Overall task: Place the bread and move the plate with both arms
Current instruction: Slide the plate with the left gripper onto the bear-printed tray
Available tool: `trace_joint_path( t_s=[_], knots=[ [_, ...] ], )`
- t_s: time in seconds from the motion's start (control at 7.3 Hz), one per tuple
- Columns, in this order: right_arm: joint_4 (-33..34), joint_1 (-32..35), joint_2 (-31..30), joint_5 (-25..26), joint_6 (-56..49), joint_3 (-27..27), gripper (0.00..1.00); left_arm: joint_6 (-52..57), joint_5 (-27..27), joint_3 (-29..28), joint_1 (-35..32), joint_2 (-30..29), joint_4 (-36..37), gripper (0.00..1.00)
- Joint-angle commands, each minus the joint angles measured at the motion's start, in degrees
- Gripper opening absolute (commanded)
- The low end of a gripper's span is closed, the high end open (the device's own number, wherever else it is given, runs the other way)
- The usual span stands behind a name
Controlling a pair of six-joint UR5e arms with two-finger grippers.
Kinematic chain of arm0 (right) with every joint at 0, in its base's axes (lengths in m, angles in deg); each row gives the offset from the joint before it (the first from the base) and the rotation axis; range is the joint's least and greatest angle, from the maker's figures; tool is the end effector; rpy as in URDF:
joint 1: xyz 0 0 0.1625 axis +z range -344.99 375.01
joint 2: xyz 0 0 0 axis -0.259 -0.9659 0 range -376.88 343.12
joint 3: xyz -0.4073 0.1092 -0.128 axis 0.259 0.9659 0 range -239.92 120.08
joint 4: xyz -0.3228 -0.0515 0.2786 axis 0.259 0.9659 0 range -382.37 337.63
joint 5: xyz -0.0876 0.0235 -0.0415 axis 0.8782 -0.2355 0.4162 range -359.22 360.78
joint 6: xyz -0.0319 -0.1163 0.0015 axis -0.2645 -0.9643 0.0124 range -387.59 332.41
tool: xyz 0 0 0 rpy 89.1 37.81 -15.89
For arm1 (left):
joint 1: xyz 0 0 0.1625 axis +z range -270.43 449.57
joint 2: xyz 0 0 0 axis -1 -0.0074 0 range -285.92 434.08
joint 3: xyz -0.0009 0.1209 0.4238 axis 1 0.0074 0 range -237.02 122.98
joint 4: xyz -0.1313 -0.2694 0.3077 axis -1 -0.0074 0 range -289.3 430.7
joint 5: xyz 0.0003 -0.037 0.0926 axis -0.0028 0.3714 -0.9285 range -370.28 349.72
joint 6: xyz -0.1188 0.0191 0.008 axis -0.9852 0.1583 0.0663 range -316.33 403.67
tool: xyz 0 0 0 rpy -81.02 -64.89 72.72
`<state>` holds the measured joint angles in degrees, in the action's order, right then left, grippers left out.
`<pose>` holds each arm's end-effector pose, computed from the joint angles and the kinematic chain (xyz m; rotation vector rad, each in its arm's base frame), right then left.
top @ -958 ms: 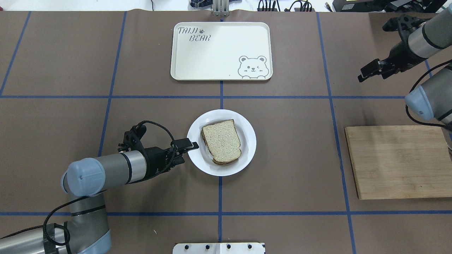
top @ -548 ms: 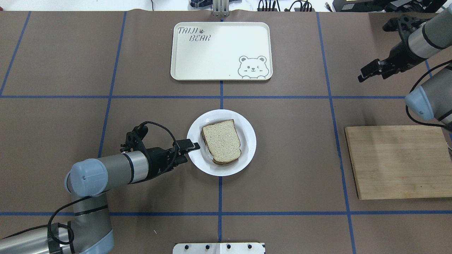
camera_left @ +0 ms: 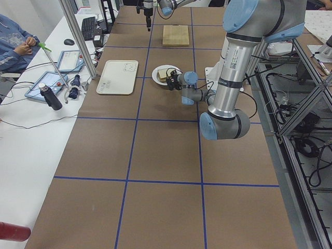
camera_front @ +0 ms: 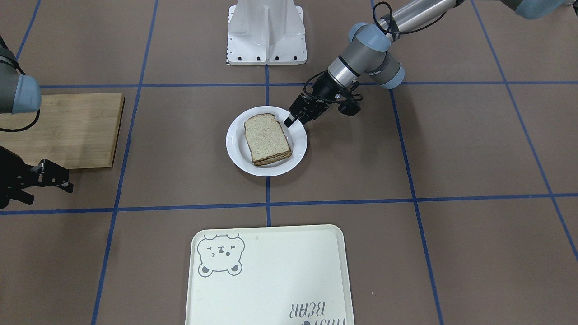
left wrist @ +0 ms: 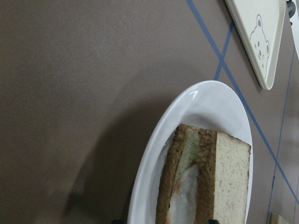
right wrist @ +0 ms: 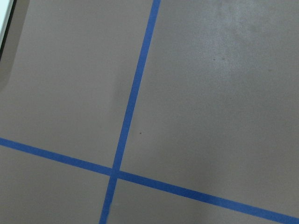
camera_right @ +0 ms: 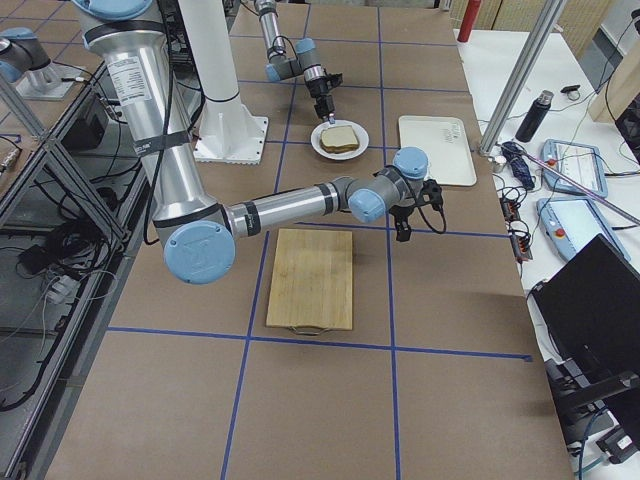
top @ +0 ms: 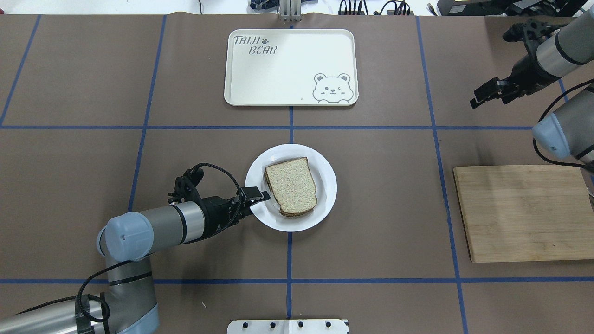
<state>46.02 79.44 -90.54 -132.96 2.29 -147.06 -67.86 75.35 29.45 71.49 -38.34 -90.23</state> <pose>-0.2367 -0.6104 0.5041 0.1713 -0.9238 -0.1641 0.5974 -0.3450 0.3384 0.0130 1.5997 -0.6007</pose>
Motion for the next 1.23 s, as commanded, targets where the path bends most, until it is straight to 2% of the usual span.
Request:
trace_joint_path(
  t_s=[0.0, 0.14, 0.27, 0.41, 0.55, 0.68, 1.1],
  knots=[
    [-0.01, -0.01, 0.0, 0.06, 0.0, -0.04, 1.0, 0.0, -0.02, -0.59, 0.33, -0.43, -0.08, 0.52],
    [-0.01, -0.01, 0.0, -0.02, -0.09, -0.04, 1.0, 0.0, -0.02, -0.68, 0.33, -0.43, -0.08, 0.45],
    [-0.01, -0.01, -0.09, 0.06, -0.09, -0.04, 1.0, 0.0, -0.02, -0.94, 0.33, -0.43, -0.08, 0.42],
    [-0.01, -0.01, -0.09, -0.02, -0.09, -0.04, 1.0, -0.09, -0.19, -1.03, 0.59, -0.43, -0.08, 0.31],
    [-0.01, -0.01, -0.17, -0.03, -0.09, 0.04, 1.0, -0.09, -0.8, -0.94, 0.94, -0.52, -0.08, 0.08],
    [-0.01, -0.01, -0.18, -0.03, -0.09, -0.04, 1.0, -0.09, -0.81, -0.94, 0.95, -0.6, -0.86, 0.0],
    [-0.01, -0.01, -0.09, -0.03, -0.09, -0.57, 1.0, -0.09, -0.81, -1.12, 0.95, -0.6, -6.39, 0.0]
  ],
)
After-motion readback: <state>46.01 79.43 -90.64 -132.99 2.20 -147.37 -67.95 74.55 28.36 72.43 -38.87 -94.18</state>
